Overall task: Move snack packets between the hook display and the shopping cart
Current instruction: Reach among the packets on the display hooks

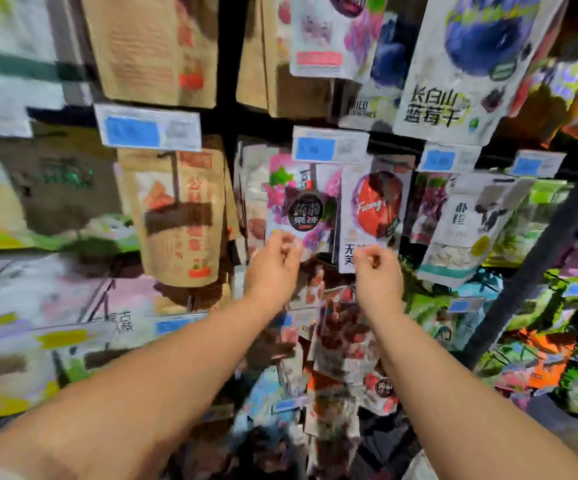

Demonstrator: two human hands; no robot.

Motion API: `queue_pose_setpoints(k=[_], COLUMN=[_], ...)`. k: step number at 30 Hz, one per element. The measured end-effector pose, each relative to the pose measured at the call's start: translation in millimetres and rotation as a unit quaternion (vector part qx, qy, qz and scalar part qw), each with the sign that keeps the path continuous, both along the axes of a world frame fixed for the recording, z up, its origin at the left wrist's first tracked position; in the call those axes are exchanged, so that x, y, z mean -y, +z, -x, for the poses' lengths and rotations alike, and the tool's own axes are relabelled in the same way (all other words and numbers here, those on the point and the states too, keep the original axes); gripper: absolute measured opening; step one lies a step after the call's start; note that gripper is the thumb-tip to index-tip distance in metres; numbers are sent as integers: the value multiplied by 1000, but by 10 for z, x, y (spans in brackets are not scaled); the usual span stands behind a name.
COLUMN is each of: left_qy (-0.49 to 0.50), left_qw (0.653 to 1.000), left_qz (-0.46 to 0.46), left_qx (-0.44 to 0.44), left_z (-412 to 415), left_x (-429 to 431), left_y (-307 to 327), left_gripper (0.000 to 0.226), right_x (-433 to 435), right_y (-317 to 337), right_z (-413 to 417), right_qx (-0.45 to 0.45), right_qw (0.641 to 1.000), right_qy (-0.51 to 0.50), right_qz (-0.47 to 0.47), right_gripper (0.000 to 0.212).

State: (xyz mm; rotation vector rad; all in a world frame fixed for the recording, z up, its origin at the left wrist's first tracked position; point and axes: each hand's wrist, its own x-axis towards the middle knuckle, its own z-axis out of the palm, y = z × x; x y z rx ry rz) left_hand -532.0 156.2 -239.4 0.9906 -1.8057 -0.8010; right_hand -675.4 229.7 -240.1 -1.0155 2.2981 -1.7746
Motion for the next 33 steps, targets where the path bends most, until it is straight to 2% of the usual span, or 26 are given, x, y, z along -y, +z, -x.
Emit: queue_pose_setpoints(k=[3, 7, 11, 13, 15, 19, 22, 27, 30, 31, 33], left_qy=[45, 95, 14, -21, -34, -44, -41, -80, -76, -72, -76], left_qw=[999, 995, 995, 993, 992, 991, 990, 972, 963, 960, 955], left_qz=[1, -34, -93, -109, -114, -117, -120, -153, -159, -162, -166], left_qx=[-3, -3, -38, -37, -46, -43, -64, -158, -203, -215, -233], left_z=[-134, -167, -133, -101, -55, 25, 30, 37, 75, 90, 128], left_x=[194, 402, 452, 442, 443, 418, 394, 267, 110, 62, -23], left_y=[117, 203, 329, 364, 362, 346, 373, 355, 356, 342, 299], left_gripper=[24, 34, 57, 60, 53, 28, 27, 28, 24, 23, 25], right_x=[344, 646, 765, 759, 727, 645, 589, 519, 447, 437, 377], right_y=[189, 334, 456, 477, 494, 548, 601, 603, 580, 548, 530], right_z=[-160, -183, -174, -161, -145, -117, -104, -17, 20, 53, 67], right_qx=[-10, 20, 104, 156, 198, 211, 199, 209, 193, 189, 183], right_qw=[998, 994, 986, 978, 967, 956, 957, 954, 960, 963, 965], right_qy=[67, 106, 118, 129, 151, 196, 200, 214, 203, 192, 183], right_qz=[0, -37, -46, -51, -55, -62, -63, -25, 5, 15, 31], right_gripper=[17, 39, 53, 62, 65, 63, 59, 53, 25, 22, 28])
